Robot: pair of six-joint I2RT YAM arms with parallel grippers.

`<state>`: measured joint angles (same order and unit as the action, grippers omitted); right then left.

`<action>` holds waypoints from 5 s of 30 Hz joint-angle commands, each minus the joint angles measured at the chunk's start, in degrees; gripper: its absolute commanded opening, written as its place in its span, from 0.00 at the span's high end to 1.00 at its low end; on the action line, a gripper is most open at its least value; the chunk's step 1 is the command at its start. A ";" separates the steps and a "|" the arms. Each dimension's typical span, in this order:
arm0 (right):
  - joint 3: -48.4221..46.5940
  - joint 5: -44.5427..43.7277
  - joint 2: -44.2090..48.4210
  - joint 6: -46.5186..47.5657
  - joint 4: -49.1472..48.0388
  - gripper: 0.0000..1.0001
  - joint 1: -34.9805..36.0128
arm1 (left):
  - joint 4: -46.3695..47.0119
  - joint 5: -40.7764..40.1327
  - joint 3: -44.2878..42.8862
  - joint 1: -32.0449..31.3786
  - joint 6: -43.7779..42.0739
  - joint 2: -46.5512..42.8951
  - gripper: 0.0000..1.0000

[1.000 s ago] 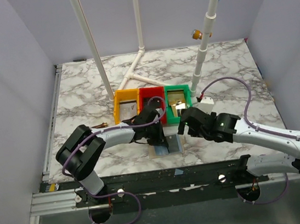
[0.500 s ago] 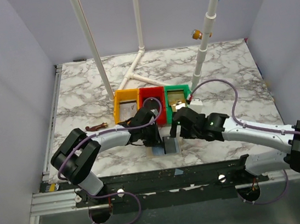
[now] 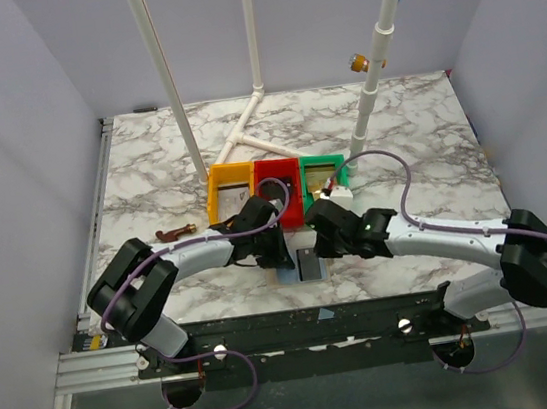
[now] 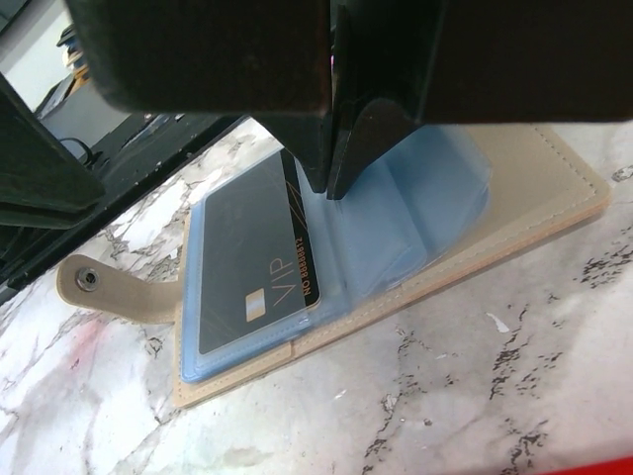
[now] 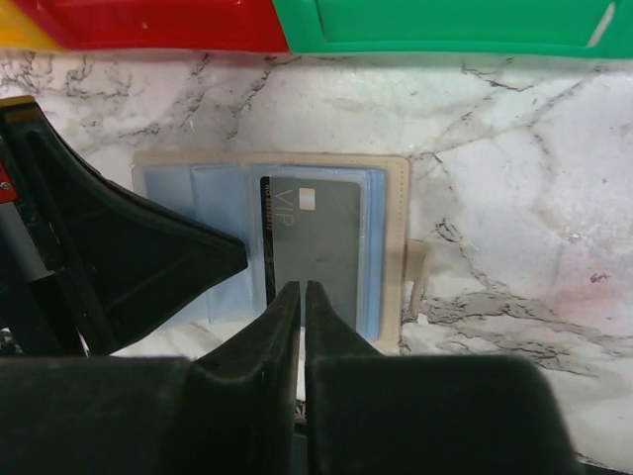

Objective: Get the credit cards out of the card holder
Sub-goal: Remove the credit card from the card holder.

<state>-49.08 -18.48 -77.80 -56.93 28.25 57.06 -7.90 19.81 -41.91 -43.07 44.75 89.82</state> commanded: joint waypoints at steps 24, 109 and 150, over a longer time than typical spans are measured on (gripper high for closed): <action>-0.22 10.99 -13.17 1.29 -13.07 0.99 0.55 | -0.80 -2.10 5.12 2.80 -1.49 -6.26 1.00; 1.62 2.09 -9.02 1.03 -3.99 0.99 0.64 | 2.69 7.18 -0.30 2.89 0.31 -1.70 1.00; 0.46 4.20 -13.61 2.30 -4.87 0.99 0.93 | 7.63 7.35 4.64 3.10 2.35 -0.24 0.75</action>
<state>-49.34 -14.70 -90.17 -54.98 23.07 57.39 -2.68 25.67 -38.33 -39.88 46.37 89.27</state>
